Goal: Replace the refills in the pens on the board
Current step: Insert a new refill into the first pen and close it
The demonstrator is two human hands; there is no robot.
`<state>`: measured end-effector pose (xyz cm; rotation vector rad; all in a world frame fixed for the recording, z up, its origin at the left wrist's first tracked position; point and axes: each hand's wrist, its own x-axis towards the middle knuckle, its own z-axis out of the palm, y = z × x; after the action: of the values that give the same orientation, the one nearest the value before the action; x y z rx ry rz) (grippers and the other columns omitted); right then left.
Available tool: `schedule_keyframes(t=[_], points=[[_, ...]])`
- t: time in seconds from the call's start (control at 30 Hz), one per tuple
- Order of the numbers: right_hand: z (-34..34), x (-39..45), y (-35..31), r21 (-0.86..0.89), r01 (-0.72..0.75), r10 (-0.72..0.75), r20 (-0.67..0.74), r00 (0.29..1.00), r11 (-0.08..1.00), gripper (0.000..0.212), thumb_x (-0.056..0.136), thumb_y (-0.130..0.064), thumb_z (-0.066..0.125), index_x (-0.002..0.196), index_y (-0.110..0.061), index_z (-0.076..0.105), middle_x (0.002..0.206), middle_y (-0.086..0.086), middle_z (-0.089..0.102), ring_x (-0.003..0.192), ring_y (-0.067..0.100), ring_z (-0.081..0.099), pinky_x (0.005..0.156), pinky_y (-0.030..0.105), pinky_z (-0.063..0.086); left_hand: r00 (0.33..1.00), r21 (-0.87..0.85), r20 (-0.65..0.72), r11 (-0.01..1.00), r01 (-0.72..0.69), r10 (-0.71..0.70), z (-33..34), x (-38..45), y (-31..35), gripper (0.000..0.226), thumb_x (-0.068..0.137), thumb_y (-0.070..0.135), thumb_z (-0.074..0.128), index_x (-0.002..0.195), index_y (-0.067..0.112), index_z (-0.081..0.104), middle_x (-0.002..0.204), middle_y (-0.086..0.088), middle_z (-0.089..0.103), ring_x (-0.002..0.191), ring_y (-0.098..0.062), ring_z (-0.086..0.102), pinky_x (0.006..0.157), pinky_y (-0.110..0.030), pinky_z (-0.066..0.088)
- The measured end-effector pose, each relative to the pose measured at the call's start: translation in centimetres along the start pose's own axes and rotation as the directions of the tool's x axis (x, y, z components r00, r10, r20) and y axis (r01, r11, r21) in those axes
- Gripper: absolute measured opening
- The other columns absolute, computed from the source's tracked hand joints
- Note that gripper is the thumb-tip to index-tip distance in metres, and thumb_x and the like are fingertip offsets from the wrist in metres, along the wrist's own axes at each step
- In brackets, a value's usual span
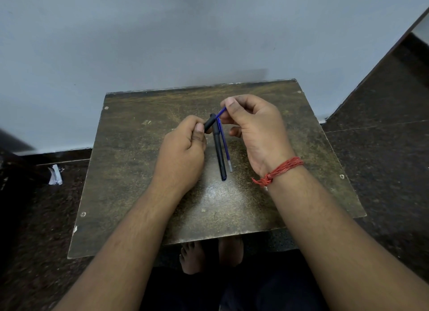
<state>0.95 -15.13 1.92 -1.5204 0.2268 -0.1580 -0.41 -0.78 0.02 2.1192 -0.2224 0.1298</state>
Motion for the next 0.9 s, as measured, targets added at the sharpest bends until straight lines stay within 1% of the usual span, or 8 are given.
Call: schedule_keyframes(t=[0.13, 0.3, 0.4, 0.5, 0.67, 0.73, 0.8, 0.9], points=[[-0.8, 0.5, -0.2, -0.060, 0.008, -0.009, -0.017, 1.000, 0.998, 0.012, 0.097, -0.033, 0.062, 0.094, -0.022, 0.067, 0.086, -0.001, 0.075, 0.080, 0.012, 0.072, 0.056, 0.021, 0.047, 1.000, -0.011, -0.026, 1.000, 0.002, -0.003, 0.1, 0.2, -0.1, 0.025, 0.104, 0.025, 0.039, 0.094, 0.019, 0.060, 0.062, 0.007, 0.053, 0.052, -0.004, 0.046, 0.051, -0.025, 0.035], [-5.7, 2.1, -0.8, -0.388, 0.073, -0.223, -0.357, 0.907, 0.919, 0.007, 0.093, -0.031, 0.064, 0.090, -0.025, 0.067, 0.082, -0.010, 0.067, 0.075, 0.004, 0.061, 0.074, 0.027, 0.054, 0.998, -0.022, -0.061, 1.000, 0.023, -0.024, -0.2, 0.1, -0.1, 0.026, 0.105, 0.025, 0.037, 0.093, 0.021, 0.061, 0.063, 0.007, 0.054, 0.054, -0.004, 0.045, 0.053, -0.029, 0.037], [-7.1, 2.3, -0.2, -0.637, -0.023, -0.200, -0.277, 0.940, 0.771, 0.007, 0.091, -0.027, 0.063, 0.086, -0.024, 0.066, 0.080, -0.011, 0.063, 0.077, 0.006, 0.060, 0.066, 0.022, 0.047, 0.998, -0.012, -0.060, 1.000, 0.025, -0.026, -0.1, 0.1, -0.1, 0.026, 0.105, 0.026, 0.037, 0.093, 0.021, 0.060, 0.064, 0.008, 0.054, 0.057, -0.005, 0.048, 0.057, -0.030, 0.039], [-6.8, 2.4, 0.4, -0.841, -0.034, -0.166, -0.145, 0.975, 0.540, 0.009, 0.089, -0.033, 0.064, 0.085, -0.025, 0.065, 0.089, -0.005, 0.066, 0.093, 0.022, 0.062, 0.080, 0.037, 0.053, 0.997, -0.004, -0.065, 0.999, 0.032, -0.032, 0.0, 0.1, -0.2, 0.027, 0.105, 0.026, 0.037, 0.092, 0.019, 0.059, 0.064, 0.007, 0.054, 0.058, -0.006, 0.048, 0.058, -0.030, 0.039], [-5.6, 1.9, 0.1, -0.960, -0.027, -0.073, -0.049, 0.996, 0.278, 0.012, 0.094, -0.026, 0.058, 0.101, -0.018, 0.064, 0.099, 0.003, 0.068, 0.111, 0.028, 0.054, 0.080, 0.035, 0.046, 0.997, -0.019, -0.063, 0.999, 0.041, -0.042, -0.1, 0.1, -0.1, 0.026, 0.105, 0.027, 0.037, 0.092, 0.021, 0.059, 0.064, 0.006, 0.054, 0.056, -0.004, 0.046, 0.056, -0.030, 0.039], [-5.4, 1.8, -0.1, -0.962, -0.040, -0.055, -0.057, 0.997, 0.271, 0.013, 0.094, -0.025, 0.057, 0.103, -0.017, 0.063, 0.101, 0.004, 0.068, 0.110, 0.028, 0.056, 0.082, 0.036, 0.049, 0.997, -0.026, -0.059, 0.999, 0.043, -0.044, -0.1, 0.1, 0.0, 0.026, 0.105, 0.027, 0.037, 0.092, 0.023, 0.059, 0.064, 0.005, 0.054, 0.055, -0.006, 0.046, 0.055, -0.032, 0.039], [-5.3, 1.9, -0.4, -0.936, -0.039, -0.075, -0.069, 0.995, 0.350, 0.020, 0.095, -0.026, 0.057, 0.110, -0.016, 0.064, 0.106, 0.003, 0.067, 0.107, 0.026, 0.058, 0.086, 0.038, 0.051, 0.997, -0.030, -0.052, 0.998, 0.047, -0.049, -0.2, 0.0, 0.0, 0.026, 0.105, 0.027, 0.037, 0.092, 0.022, 0.059, 0.064, 0.005, 0.054, 0.055, -0.006, 0.046, 0.054, -0.030, 0.039], [-4.2, 1.6, -0.8, -0.751, 0.025, -0.129, -0.081, 0.988, 0.660, 0.026, 0.096, -0.024, 0.058, 0.119, -0.018, 0.068, 0.106, -0.002, 0.069, 0.096, 0.011, 0.061, 0.082, 0.024, 0.048, 0.997, -0.039, -0.048, 0.998, 0.050, -0.052, -0.1, 0.1, -0.1, 0.026, 0.105, 0.027, 0.037, 0.092, 0.021, 0.059, 0.064, 0.005, 0.054, 0.055, -0.005, 0.045, 0.053, -0.027, 0.037]])
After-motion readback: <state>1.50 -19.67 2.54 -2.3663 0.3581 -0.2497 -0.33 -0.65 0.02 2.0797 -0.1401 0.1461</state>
